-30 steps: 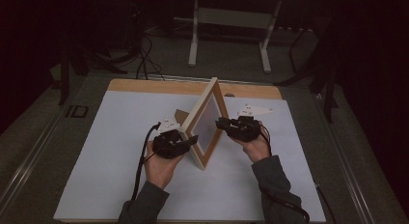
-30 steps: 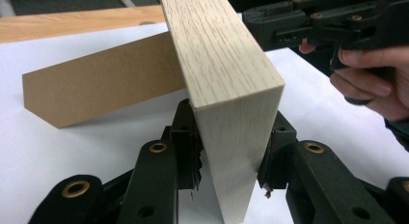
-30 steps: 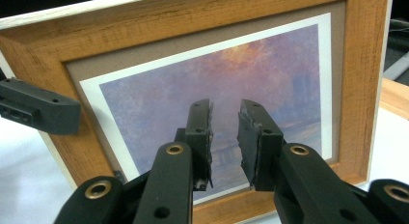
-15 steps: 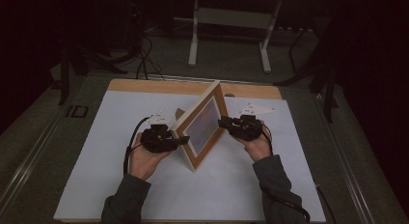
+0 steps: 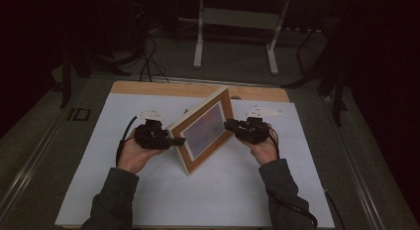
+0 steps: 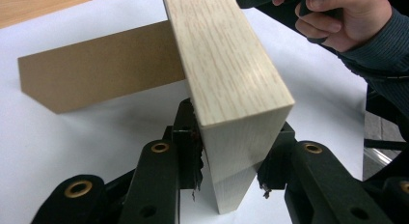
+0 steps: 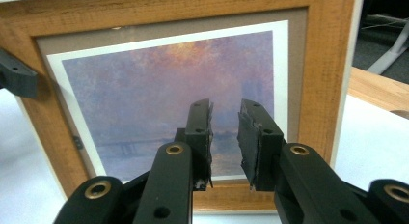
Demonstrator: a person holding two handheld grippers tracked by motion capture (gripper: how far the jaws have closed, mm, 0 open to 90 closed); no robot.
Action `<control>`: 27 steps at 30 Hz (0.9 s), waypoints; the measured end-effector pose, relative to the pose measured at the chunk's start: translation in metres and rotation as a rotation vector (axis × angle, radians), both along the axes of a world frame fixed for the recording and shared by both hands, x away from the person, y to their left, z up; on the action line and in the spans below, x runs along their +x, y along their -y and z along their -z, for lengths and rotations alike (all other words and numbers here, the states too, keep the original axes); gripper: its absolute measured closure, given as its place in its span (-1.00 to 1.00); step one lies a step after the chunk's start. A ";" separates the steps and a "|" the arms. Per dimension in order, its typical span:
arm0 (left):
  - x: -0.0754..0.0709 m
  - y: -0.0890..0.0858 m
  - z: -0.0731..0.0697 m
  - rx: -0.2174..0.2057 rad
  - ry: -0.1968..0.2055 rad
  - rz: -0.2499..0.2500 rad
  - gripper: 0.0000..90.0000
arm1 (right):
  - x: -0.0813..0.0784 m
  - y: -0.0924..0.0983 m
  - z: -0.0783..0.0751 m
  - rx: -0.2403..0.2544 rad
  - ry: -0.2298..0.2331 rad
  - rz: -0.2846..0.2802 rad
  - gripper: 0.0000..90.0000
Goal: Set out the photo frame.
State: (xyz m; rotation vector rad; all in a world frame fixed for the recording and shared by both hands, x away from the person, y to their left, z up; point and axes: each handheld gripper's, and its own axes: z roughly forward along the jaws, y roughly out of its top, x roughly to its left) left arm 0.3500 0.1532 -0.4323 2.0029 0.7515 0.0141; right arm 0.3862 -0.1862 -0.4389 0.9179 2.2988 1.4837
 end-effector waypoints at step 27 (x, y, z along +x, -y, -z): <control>0.008 -0.004 -0.001 0.004 -0.040 0.096 0.47 | 0.019 0.018 -0.007 -0.028 0.001 0.097 0.61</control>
